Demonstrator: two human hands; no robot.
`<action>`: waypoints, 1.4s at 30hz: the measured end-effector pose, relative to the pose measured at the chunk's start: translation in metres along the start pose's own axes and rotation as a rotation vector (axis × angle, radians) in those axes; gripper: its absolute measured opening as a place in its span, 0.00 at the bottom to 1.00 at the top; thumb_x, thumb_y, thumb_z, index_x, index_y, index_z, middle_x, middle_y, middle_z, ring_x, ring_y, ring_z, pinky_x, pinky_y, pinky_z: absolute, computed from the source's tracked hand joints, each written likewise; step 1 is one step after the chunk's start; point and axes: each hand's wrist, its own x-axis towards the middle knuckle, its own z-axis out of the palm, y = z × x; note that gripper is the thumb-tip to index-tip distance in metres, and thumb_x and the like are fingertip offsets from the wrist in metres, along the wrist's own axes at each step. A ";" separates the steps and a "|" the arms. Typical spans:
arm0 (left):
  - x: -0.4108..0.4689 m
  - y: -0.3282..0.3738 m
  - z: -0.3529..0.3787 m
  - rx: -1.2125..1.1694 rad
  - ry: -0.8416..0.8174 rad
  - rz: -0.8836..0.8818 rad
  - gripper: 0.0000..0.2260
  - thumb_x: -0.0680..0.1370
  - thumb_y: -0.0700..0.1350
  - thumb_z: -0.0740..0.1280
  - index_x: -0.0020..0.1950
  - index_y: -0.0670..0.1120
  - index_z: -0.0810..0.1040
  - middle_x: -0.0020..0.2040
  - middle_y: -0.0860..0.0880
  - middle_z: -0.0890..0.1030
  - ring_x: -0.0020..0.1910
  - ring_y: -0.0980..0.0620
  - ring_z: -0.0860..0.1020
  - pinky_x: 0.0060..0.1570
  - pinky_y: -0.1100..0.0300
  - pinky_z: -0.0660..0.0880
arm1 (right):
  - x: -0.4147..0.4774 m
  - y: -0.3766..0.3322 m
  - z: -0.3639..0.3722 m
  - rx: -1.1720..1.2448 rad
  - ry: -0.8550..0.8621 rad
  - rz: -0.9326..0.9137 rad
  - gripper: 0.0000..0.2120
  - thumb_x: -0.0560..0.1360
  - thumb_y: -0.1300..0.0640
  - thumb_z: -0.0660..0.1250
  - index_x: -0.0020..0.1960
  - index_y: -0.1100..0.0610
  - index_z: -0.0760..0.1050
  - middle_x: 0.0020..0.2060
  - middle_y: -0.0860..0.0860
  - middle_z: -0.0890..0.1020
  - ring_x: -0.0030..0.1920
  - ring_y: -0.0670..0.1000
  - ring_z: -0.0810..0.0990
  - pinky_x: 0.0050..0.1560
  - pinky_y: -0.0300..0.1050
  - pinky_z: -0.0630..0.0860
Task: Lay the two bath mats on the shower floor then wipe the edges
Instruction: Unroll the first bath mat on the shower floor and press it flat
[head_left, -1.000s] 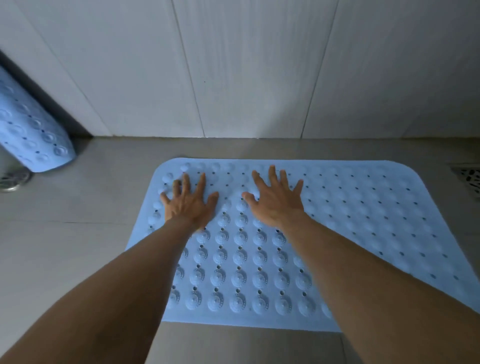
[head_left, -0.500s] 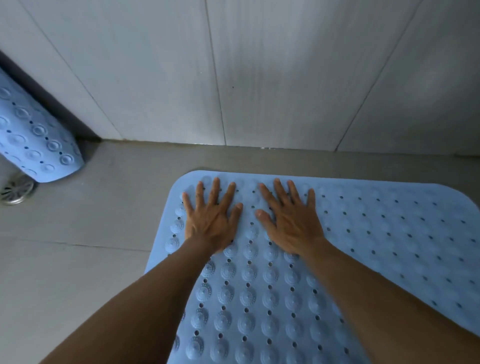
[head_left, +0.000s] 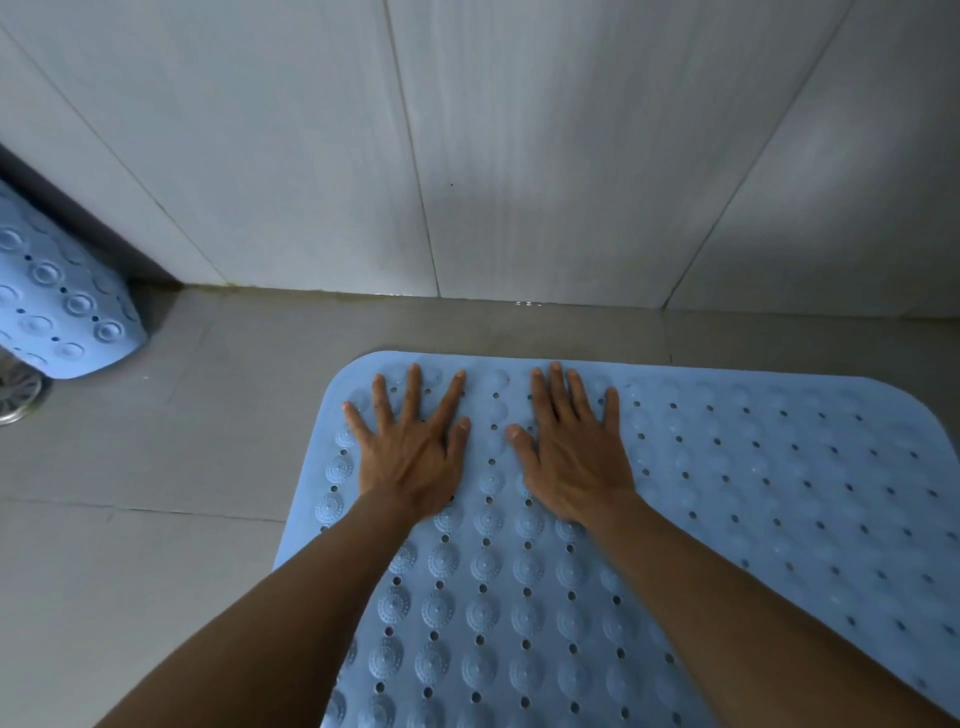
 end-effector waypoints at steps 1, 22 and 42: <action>0.001 0.000 0.000 0.001 0.002 0.006 0.24 0.81 0.65 0.37 0.75 0.69 0.31 0.82 0.48 0.39 0.78 0.36 0.37 0.71 0.28 0.38 | 0.001 0.001 0.001 0.006 0.005 0.007 0.34 0.81 0.36 0.37 0.80 0.52 0.34 0.80 0.52 0.37 0.80 0.53 0.36 0.76 0.65 0.37; -0.024 0.175 -0.001 0.050 0.009 0.293 0.28 0.82 0.63 0.40 0.81 0.58 0.40 0.82 0.46 0.40 0.80 0.41 0.38 0.73 0.31 0.37 | -0.080 0.176 -0.031 0.097 0.020 0.169 0.32 0.82 0.38 0.45 0.82 0.48 0.40 0.81 0.54 0.40 0.80 0.56 0.39 0.76 0.65 0.39; -0.018 0.267 0.036 0.067 -0.025 0.237 0.27 0.79 0.68 0.36 0.78 0.65 0.36 0.81 0.49 0.38 0.79 0.37 0.36 0.70 0.25 0.41 | -0.090 0.270 -0.011 0.047 0.027 0.306 0.37 0.76 0.28 0.36 0.80 0.42 0.34 0.80 0.53 0.36 0.79 0.59 0.36 0.75 0.67 0.36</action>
